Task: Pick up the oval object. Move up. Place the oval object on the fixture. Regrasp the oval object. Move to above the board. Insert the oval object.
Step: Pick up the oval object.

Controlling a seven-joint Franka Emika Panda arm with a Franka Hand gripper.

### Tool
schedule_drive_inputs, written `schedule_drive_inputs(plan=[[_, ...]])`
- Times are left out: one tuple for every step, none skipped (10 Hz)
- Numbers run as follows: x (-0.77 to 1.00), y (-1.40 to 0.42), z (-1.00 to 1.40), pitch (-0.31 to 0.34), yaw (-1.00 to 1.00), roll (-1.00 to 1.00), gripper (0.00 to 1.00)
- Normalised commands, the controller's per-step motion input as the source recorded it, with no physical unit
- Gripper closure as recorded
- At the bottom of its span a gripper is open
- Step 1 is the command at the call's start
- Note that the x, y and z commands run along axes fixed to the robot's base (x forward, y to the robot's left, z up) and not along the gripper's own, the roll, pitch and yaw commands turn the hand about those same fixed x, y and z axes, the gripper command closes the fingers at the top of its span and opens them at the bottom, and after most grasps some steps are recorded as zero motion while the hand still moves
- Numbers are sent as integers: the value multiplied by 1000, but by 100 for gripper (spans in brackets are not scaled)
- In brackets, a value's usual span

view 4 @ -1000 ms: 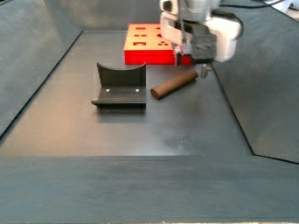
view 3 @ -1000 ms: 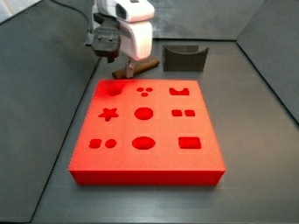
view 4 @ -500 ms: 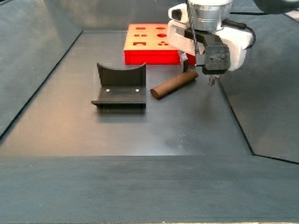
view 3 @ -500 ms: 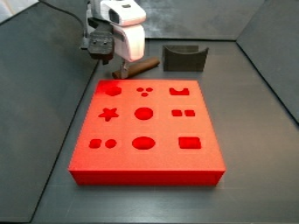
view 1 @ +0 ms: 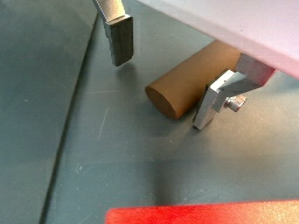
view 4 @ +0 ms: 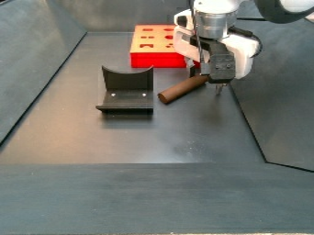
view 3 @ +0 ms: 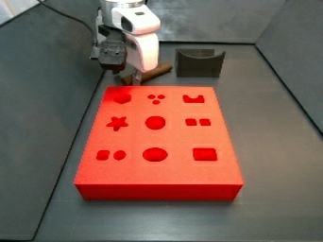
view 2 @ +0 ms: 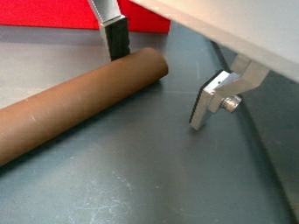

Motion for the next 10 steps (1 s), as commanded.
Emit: schedule_drive_inputs(plan=[[0,94,0,0,0,-90,0],[0,0,0,0,0,0,100],[0,-31,0,0,0,14,100],[0,-9,0,-7,0,0,100],[0,0,0,0,0,0,100],[0,0,0,0,0,0,100],[0,0,0,0,0,0,100],[0,0,0,0,0,0,100],[0,0,0,0,0,0,100],[0,0,0,0,0,0,100]])
